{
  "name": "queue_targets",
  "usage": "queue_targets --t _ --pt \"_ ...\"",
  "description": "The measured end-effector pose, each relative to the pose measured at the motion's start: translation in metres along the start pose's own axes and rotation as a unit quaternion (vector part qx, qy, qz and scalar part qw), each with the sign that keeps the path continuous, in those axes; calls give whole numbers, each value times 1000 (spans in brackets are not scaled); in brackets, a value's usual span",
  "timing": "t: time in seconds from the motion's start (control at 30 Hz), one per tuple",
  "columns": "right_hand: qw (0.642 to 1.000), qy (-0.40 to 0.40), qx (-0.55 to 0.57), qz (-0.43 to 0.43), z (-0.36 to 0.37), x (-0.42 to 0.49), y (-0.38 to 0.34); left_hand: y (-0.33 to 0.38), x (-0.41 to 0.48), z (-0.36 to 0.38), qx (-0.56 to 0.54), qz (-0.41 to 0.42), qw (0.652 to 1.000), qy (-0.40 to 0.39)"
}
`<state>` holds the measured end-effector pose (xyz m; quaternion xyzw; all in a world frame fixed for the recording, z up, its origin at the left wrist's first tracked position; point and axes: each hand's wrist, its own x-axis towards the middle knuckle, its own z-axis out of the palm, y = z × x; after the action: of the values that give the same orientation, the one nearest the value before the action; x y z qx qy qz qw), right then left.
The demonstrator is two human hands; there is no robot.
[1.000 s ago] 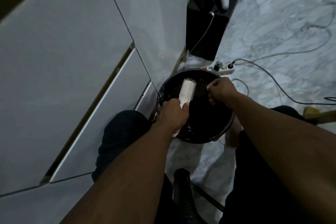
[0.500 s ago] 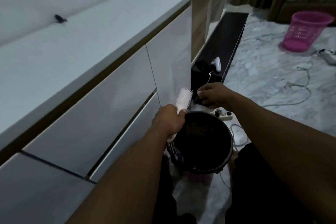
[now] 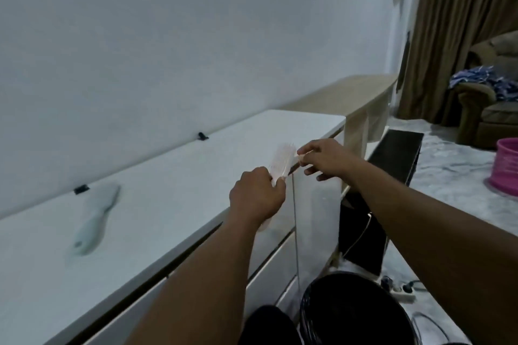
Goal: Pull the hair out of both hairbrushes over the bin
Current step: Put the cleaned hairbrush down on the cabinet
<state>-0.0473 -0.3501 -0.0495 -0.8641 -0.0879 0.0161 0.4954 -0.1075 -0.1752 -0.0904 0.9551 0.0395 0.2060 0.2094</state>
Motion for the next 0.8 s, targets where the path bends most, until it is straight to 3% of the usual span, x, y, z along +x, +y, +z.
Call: queue_targets --t 0.4,0.8 --pt "988 -105 -45 -108 85 21 -122 -85 5 -110 67 -105 990 72" --pt "970 -190 -88 -128 195 50 -146 -175 -2 -115 99 -174 978 50"
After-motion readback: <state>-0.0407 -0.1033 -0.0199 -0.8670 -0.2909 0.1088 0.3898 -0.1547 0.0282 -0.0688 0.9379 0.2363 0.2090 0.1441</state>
